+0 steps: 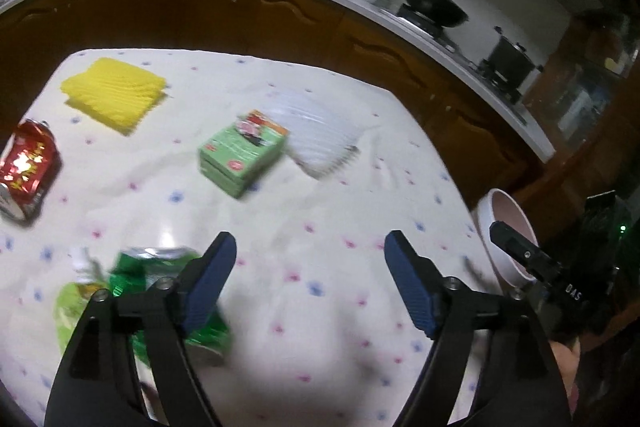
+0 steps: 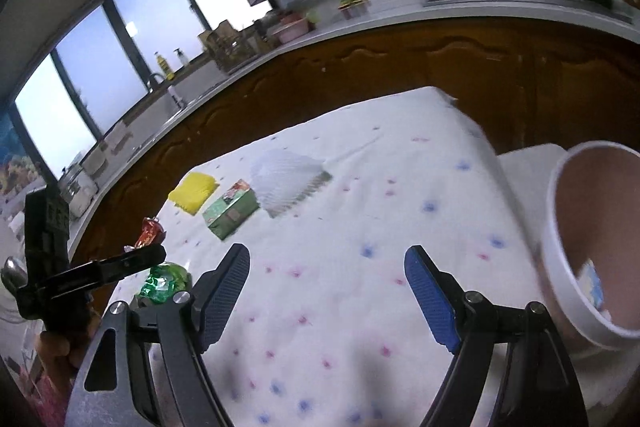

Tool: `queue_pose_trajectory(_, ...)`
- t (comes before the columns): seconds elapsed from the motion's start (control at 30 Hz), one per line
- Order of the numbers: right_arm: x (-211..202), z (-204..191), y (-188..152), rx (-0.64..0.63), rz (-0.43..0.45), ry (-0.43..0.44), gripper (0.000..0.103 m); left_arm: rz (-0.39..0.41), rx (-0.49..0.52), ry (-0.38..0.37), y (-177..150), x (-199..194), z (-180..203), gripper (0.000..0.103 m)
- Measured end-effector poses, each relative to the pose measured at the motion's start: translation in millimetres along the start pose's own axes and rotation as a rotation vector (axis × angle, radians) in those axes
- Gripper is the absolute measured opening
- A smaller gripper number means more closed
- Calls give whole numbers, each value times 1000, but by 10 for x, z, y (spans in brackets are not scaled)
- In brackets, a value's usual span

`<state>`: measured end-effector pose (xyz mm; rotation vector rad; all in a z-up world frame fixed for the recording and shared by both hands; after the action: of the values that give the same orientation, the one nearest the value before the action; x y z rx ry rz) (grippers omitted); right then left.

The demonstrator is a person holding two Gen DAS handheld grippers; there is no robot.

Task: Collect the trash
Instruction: 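Move both tools back over the table toward the green milk carton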

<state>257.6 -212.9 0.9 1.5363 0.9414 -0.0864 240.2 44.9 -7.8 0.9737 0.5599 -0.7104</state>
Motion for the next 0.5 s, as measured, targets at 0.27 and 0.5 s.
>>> queue_pose_trajectory(0.27, 526, -184, 263, -43, -45, 57, 81, -42, 95, 96, 305, 221, -172, 83)
queue_pose_trajectory(0.5, 1003, -220, 543, -92, -81, 61, 81, -64, 205, 166, 521, 516, -200, 83)
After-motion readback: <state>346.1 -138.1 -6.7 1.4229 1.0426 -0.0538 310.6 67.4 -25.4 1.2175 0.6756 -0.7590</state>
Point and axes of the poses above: each gripper's, at about its wrist camera, not at the fingertips, and x roughly the way its jaws point, z to its right, y to its top, the point moved 4 cm from there along x, roughly the way its jaws point, and after that the axes turned 12 degrees about -x, right-handed, at the moved point
